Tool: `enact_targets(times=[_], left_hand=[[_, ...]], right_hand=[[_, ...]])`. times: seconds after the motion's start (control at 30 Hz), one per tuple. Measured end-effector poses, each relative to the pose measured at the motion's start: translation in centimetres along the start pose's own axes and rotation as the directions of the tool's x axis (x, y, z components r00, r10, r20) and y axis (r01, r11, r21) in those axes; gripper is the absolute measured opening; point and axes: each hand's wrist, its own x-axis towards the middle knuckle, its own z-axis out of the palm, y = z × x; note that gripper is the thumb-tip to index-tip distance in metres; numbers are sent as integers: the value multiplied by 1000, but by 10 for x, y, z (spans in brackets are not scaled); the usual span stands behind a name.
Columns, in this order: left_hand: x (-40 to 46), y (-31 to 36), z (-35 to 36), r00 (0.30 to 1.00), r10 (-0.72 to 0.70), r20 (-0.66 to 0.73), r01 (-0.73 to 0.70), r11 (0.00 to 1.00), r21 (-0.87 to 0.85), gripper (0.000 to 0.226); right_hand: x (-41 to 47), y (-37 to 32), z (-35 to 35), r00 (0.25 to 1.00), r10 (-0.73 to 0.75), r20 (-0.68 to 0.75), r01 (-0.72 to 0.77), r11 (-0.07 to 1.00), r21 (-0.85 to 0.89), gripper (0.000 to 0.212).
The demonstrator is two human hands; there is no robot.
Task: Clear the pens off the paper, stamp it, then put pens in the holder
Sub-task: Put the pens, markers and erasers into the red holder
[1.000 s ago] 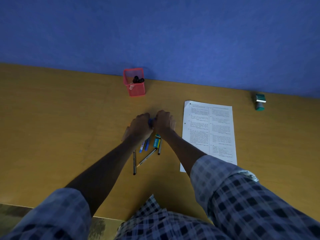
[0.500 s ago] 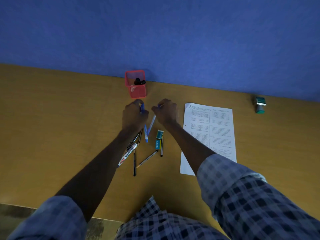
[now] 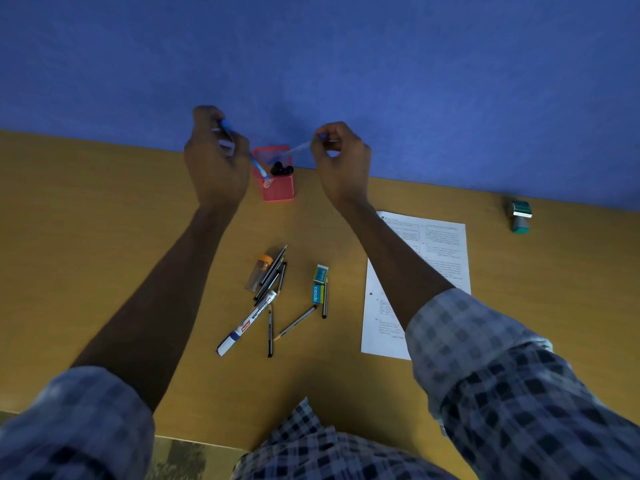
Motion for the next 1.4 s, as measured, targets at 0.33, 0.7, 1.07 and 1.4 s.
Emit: enact_targets(times=[0.33, 0.7, 1.07, 1.4], left_hand=[[-2, -29, 19, 989, 24, 143, -45, 988, 145, 12], [-18, -41, 25, 968, -23, 248, -73, 927, 369, 31], [-74, -52, 3, 941, -226, 253, 105, 904, 415, 33], [-120, -63, -6, 658, -527, 537, 117, 777, 619, 34]], right_hand=[[12, 11, 18, 979, -62, 193, 116, 952, -283, 13], [2, 23, 25, 958, 66, 278, 31, 943, -331, 35], [-63, 58, 21, 933, 164, 320, -12, 904, -427, 18], [-115, 72, 38, 746, 463, 478, -123, 802, -584, 20]])
